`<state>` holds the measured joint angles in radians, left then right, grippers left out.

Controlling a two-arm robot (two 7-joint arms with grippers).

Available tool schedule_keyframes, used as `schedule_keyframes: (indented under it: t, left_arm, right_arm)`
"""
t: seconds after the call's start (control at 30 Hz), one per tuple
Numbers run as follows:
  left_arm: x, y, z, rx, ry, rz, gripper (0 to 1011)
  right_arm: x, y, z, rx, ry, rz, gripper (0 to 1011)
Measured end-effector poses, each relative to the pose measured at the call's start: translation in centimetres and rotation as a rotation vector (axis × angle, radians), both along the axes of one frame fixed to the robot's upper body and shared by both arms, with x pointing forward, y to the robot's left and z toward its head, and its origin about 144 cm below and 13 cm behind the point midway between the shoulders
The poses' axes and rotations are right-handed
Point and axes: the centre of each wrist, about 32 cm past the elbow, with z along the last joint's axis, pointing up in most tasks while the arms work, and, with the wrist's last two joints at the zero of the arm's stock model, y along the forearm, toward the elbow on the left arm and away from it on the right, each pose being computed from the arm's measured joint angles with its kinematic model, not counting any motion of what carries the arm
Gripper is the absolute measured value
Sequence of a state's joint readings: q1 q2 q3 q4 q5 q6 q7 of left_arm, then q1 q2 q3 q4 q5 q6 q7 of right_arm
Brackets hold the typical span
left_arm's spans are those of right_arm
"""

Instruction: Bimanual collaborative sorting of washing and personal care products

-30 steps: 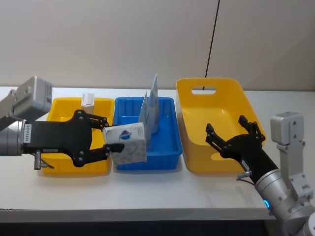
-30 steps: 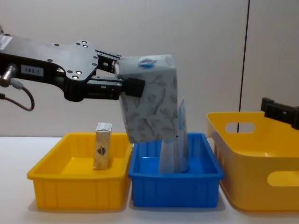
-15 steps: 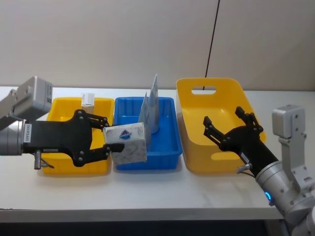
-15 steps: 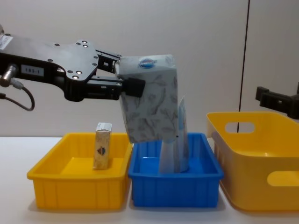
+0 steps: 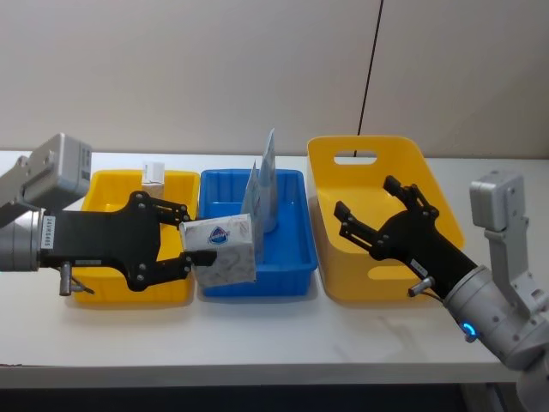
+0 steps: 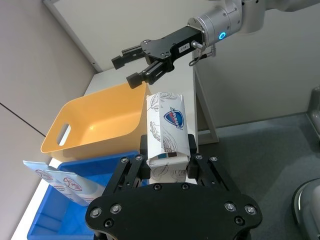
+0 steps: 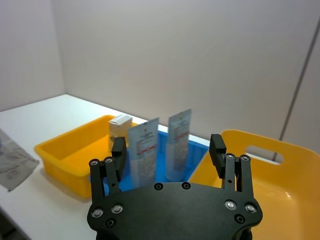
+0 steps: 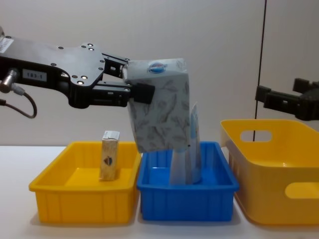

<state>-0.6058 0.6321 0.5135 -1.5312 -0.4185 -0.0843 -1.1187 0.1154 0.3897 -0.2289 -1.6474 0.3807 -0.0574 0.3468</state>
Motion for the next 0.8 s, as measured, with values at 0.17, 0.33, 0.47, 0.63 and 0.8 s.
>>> schedule_keyframes:
  t: [0.17, 0.33, 0.47, 0.63, 0.8]
  left_arm:
    - [0.0, 0.0, 0.0, 0.000, 0.000, 0.000, 346]
    - [0.0, 0.0, 0.0, 0.000, 0.000, 0.000, 346]
    - [0.0, 0.0, 0.0, 0.000, 0.000, 0.000, 346]
    - [0.0, 0.0, 0.0, 0.000, 0.000, 0.000, 346]
    - [0.0, 0.0, 0.0, 0.000, 0.000, 0.000, 346]
  right_arm:
    - [0.9, -0.6, 0.1, -0.004, -0.012, 0.069, 1000]
    - [2.1, -1.2, 0.4, -0.011, -0.023, 0.157, 1000]
    - [2.9, -1.6, 0.4, -0.016, -0.028, 0.220, 1000]
    - [4.1, -2.2, 0.5, -0.025, -0.037, 0.305, 1000]
    - [5.5, -2.8, 0.6, -0.035, -0.046, 0.397, 1000]
